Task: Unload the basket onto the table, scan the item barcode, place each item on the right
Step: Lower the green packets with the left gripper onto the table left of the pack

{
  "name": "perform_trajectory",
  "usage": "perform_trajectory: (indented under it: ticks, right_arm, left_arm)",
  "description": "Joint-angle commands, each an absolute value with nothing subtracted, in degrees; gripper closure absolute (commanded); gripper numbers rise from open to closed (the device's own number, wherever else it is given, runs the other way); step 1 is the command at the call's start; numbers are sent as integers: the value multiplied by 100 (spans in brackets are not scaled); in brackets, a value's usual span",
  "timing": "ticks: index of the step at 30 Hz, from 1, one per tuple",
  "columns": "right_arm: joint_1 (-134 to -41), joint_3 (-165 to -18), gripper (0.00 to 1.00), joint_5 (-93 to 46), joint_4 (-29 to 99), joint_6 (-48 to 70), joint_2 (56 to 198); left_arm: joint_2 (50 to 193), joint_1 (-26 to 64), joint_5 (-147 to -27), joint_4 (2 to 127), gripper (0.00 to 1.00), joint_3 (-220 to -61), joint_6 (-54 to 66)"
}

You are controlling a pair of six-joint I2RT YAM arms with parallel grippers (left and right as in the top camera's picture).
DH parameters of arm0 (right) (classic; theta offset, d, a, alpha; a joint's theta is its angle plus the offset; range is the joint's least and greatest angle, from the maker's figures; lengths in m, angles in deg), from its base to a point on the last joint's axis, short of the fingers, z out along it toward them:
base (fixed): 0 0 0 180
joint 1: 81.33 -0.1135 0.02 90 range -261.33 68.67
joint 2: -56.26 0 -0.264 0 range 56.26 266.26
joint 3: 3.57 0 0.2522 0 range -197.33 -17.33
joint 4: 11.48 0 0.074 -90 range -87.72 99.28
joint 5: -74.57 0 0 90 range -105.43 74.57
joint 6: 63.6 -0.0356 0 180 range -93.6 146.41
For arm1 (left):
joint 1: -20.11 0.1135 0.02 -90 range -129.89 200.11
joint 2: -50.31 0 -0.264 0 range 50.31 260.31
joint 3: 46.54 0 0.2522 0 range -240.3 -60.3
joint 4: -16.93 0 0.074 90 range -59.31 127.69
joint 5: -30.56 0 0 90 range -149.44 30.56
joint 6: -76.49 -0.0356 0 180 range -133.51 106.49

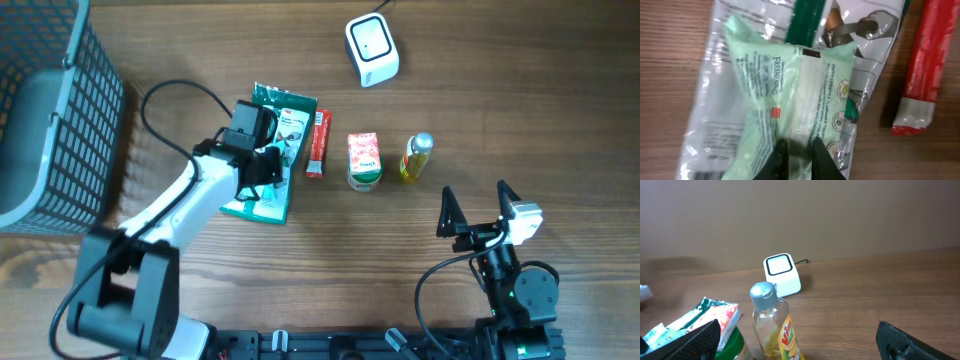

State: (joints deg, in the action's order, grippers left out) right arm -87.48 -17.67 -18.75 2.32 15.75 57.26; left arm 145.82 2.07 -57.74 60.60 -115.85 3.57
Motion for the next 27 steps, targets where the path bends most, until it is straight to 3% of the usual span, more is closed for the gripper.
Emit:
perform_trajectory:
  ticks: [1,2,4,13,16,18,19,27]
  right_arm:
    - [-8719,-1763,0,-1805,216,1573,5691]
    - [-8719,-1763,0,-1807,218,1575,5691]
    - [-8719,-1763,0,-1805,218,1575,5691]
    - [-8719,-1763,0,-1807,218,1573,5691]
    - [-8719,-1763,0,-1805,218,1575,5691]
    - [-8719,-1763,0,-1805,216,1575,5691]
    - [-8719,-1763,0,-1805,218,1575,5691]
    - [-8719,-1763,0,-1807,218,1575,5691]
  left_arm:
    - [15132,229,-5707,6027,87,-11386,392]
    - [15229,229,-5711,6032,78,-11386,390]
    - [15275,229,-5711,6029,70,-11388,388]
    - [13981,229,-5744,6141,58,-11978,388]
    - [13552,251,-5744,6272,60,-11978,390]
    - [13498,255,-5739,6574,72,-11978,388]
    - [13548,255,-5718,6661,73,-11965,388]
    - [14197,266,-5178,6827,74,-11832,366]
